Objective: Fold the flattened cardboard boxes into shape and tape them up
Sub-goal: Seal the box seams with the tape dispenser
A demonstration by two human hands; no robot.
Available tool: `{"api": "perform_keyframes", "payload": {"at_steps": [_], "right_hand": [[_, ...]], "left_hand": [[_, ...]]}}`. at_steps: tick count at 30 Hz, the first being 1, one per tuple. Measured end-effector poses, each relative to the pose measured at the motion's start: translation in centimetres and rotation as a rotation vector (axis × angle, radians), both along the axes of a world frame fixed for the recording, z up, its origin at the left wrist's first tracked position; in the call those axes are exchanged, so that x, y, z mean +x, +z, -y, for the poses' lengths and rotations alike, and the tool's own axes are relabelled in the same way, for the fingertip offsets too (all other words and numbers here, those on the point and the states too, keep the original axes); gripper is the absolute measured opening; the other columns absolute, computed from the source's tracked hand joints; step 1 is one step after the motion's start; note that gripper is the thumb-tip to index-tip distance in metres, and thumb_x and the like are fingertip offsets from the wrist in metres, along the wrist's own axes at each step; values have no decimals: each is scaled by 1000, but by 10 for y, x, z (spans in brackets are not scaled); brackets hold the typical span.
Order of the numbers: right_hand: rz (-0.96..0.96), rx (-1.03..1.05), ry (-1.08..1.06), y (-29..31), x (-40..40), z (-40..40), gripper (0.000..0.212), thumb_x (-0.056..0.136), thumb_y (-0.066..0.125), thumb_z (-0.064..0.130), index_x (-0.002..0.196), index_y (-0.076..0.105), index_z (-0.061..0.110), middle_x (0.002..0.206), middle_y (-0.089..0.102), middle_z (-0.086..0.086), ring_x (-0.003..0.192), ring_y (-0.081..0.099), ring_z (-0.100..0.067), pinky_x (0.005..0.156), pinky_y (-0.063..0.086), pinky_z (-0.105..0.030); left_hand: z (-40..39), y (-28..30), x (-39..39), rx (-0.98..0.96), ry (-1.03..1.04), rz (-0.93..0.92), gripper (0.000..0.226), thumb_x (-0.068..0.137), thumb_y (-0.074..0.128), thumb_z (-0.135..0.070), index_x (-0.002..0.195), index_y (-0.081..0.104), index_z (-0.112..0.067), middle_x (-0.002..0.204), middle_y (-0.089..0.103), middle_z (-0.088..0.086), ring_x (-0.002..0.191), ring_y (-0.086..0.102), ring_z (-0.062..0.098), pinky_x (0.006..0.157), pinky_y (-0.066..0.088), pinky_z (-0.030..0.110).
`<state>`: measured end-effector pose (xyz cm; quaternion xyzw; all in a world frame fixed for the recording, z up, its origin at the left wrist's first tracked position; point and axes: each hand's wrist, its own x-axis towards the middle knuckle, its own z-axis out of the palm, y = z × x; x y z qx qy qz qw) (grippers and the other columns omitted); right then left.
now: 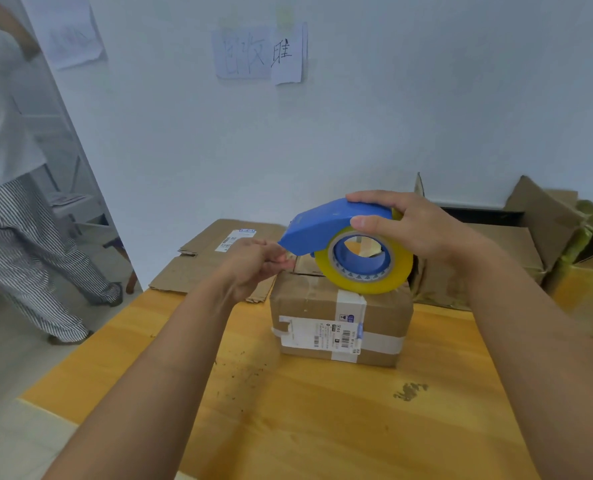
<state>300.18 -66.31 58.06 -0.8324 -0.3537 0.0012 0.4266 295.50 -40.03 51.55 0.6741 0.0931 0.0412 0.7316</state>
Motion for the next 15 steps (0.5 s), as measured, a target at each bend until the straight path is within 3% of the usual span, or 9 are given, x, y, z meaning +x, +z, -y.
{"api": "perform_keyframes", "payload": {"at_steps": [6, 11, 15], "right_hand": [[5, -38, -2, 0, 3, 3, 37, 94, 63, 46, 130, 58, 47, 124, 54, 33, 111, 52, 12, 86, 39, -10], [19, -59, 3, 6, 4, 4, 40, 94, 63, 45, 134, 59, 42, 130, 57, 23, 116, 54, -2, 97, 39, -18], [13, -58, 1, 5, 6, 5, 39, 94, 63, 45, 133, 60, 43, 130, 58, 22, 118, 54, -4, 101, 39, -24]], "left_hand": [[-8, -6, 6, 18, -4, -2, 20, 92, 57, 4, 76, 60, -7, 63, 63, 5, 71, 71, 17, 71, 57, 22], [-21, -11, 10, 4, -22, -3, 27, 96, 60, -8, 70, 58, -7, 69, 50, 9, 70, 61, 20, 77, 60, 29], [-30, -18, 10, -48, -10, -24, 28, 96, 62, -9, 69, 59, -6, 65, 54, 7, 64, 62, 16, 75, 61, 31]]}}
